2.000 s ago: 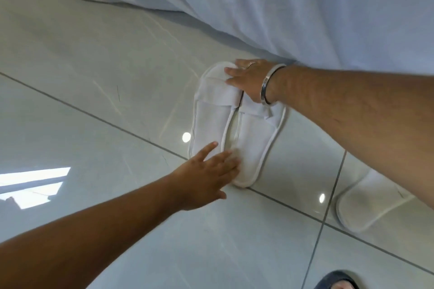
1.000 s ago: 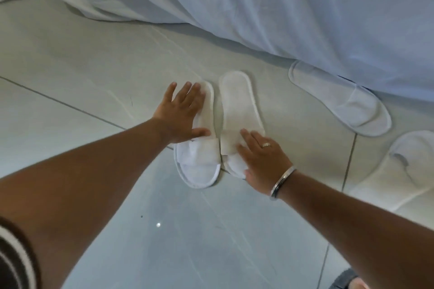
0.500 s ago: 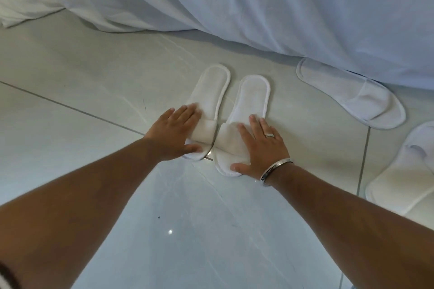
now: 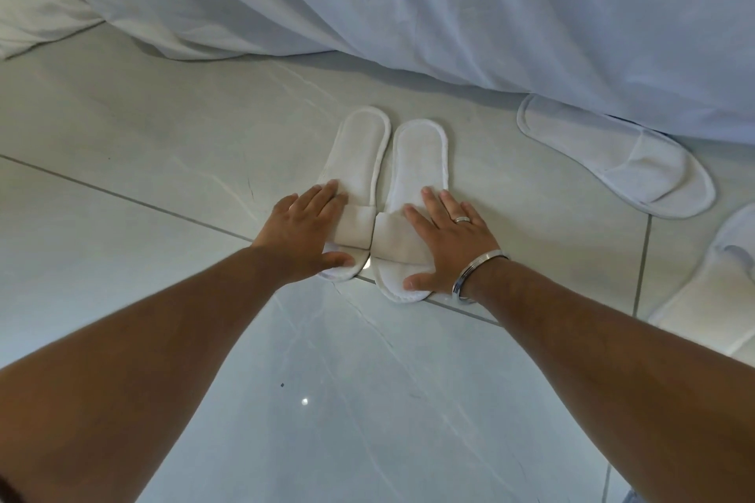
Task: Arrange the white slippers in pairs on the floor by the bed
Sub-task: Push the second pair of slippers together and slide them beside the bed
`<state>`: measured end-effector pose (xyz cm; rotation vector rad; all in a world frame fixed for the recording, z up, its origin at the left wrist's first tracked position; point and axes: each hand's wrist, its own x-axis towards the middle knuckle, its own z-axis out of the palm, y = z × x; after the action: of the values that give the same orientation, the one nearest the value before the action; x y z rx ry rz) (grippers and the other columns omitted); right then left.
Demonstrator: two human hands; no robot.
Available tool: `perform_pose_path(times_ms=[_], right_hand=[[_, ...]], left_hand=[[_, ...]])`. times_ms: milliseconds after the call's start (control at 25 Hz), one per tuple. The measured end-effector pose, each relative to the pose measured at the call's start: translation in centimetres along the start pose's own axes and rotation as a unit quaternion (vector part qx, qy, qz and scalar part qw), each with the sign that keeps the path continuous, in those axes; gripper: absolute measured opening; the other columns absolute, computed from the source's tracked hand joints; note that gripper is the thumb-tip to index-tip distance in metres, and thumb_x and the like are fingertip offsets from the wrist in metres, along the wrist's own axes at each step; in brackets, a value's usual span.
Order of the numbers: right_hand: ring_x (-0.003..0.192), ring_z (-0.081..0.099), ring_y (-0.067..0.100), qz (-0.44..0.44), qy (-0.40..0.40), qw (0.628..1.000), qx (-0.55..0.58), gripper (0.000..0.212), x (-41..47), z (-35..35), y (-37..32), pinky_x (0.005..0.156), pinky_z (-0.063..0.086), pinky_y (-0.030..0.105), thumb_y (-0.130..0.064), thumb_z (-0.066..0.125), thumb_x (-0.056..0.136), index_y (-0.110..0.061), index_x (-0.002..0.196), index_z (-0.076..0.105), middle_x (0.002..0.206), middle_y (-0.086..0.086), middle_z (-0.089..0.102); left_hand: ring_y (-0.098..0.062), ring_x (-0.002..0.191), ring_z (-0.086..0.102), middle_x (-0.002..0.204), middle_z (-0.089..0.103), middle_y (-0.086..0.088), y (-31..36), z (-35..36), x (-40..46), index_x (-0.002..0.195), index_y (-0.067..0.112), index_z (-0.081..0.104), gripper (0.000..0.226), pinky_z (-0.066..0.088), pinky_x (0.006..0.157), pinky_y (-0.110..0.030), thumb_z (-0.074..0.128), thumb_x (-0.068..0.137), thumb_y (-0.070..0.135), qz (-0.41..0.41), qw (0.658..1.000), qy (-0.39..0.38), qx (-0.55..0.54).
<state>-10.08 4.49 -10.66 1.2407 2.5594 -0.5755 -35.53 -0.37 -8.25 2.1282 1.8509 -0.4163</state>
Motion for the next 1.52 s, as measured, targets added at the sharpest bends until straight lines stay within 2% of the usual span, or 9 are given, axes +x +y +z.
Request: perform_pose_path(times_ms=[520, 640, 720, 800, 920, 1120, 1240, 1320, 1520], right_hand=[[0.144, -0.011, 0.029, -0.014, -0.04, 0.998, -0.039, 0.112, 0.0, -1.7, 1.0, 0.114, 0.002, 0.054, -0.075, 0.054, 0.068, -0.027, 0.148, -0.008, 0.158, 0.009, -0.018], [0.145, 0.003, 0.033, -0.004, 0.036, 0.999, -0.033, 0.106, -4.5, -4.1, 4.2, 0.113, 0.006, 0.054, -0.062, 0.064, 0.07, -0.024, 0.149, 0.004, 0.16, 0.012, 0.0], [0.141, 0.024, 0.037, -0.08, 0.06, 0.993, -0.06, 0.098, -6.3, -4.8, 5.3, 0.111, 0.019, 0.056, -0.053, 0.071, 0.068, -0.017, 0.147, 0.024, 0.156, 0.016, 0.023], [0.13, 0.042, 0.039, -0.058, 0.015, 0.994, -0.093, 0.092, -12.7, -6.1, 10.2, 0.102, 0.034, 0.058, -0.048, 0.078, 0.06, -0.014, 0.138, 0.043, 0.146, 0.018, 0.042], [0.126, 0.047, 0.041, 0.078, -0.017, 0.989, -0.124, 0.092, -23.1, -5.3, 20.3, 0.096, 0.041, 0.059, -0.049, 0.079, 0.055, -0.012, 0.133, 0.048, 0.141, 0.021, 0.047], [0.144, 0.011, 0.034, 0.234, -0.048, 0.971, -0.021, 0.088, -27.6, -1.1, 28.1, 0.115, 0.021, 0.047, -0.057, 0.053, 0.084, -0.017, 0.15, 0.01, 0.16, 0.013, 0.004], [0.144, 0.013, 0.034, 0.222, -0.015, 0.975, 0.021, 0.085, -26.0, 0.0, 31.1, 0.114, 0.023, 0.046, -0.063, 0.043, 0.082, -0.021, 0.149, 0.013, 0.16, 0.012, 0.006], [0.143, 0.017, 0.034, 0.213, 0.011, 0.977, 0.02, 0.082, -25.3, 0.2, 32.5, 0.113, 0.024, 0.047, -0.064, 0.037, 0.08, -0.023, 0.148, 0.018, 0.159, 0.011, 0.01], [0.138, 0.031, 0.034, 0.212, 0.055, 0.976, 0.002, 0.076, -29.6, 2.5, 35.5, 0.107, 0.033, 0.051, -0.06, 0.051, 0.08, -0.024, 0.144, 0.03, 0.157, 0.01, 0.024]], left_hand=[[-0.022, 0.15, 0.008, 0.166, 0.004, -0.003, 0.6, -0.7, 0.8, 0.154, 0.018, 0.012, 0.105, 0.015, 0.119, -0.052, 0.053, 0.077, 0.075, 0.001, 1.0, -0.022, 0.01], [-0.023, 0.148, 0.018, 0.164, 0.016, -0.004, 3.7, -2.9, 2.5, 0.152, 0.02, 0.021, 0.113, 0.01, 0.118, -0.054, 0.031, 0.065, 0.093, 0.028, 0.999, -0.029, 0.033], [-0.027, 0.147, 0.021, 0.162, 0.022, -0.008, 2.7, -3.9, 1.9, 0.151, 0.019, 0.027, 0.112, 0.009, 0.118, -0.054, 0.019, 0.067, 0.093, -0.024, 1.0, 0.005, 0.018], [-0.029, 0.149, 0.014, 0.164, 0.015, -0.01, 6.7, -5.0, 4.0, 0.153, 0.017, 0.021, 0.099, 0.008, 0.119, -0.053, 0.023, 0.08, 0.083, -0.003, 0.999, 0.041, 0.011], [-0.024, 0.151, 0.0, 0.166, 0.002, -0.005, 18.2, -6.1, 9.1, 0.156, 0.019, 0.01, 0.082, 0.001, 0.122, -0.048, 0.028, 0.091, 0.067, 0.09, 0.995, 0.033, -0.019], [-0.024, 0.151, -0.003, 0.166, -0.004, -0.005, 31.6, -5.5, 15.5, 0.156, 0.02, 0.004, 0.072, 0.001, 0.122, -0.049, 0.033, 0.098, 0.053, 0.151, 0.987, 0.031, -0.04], [-0.025, 0.151, 0.003, 0.166, 0.002, -0.005, 35.4, -5.9, 19.0, 0.156, 0.023, 0.005, 0.07, 0.005, 0.122, -0.05, 0.032, 0.098, 0.052, 0.126, 0.991, 0.02, -0.042], [-0.028, 0.15, 0.011, 0.165, 0.01, -0.007, 36.6, -5.6, 19.7, 0.155, 0.023, 0.01, 0.07, 0.014, 0.12, -0.051, 0.034, 0.097, 0.054, 0.104, 0.993, 0.036, -0.036], [-0.04, 0.132, 0.04, 0.158, 0.029, -0.014, 42.3, -6.3, 19.6, 0.153, 0.021, 0.019, 0.07, 0.037, 0.102, -0.051, 0.029, 0.095, 0.059, 0.076, 0.996, 0.038, 0.016]])
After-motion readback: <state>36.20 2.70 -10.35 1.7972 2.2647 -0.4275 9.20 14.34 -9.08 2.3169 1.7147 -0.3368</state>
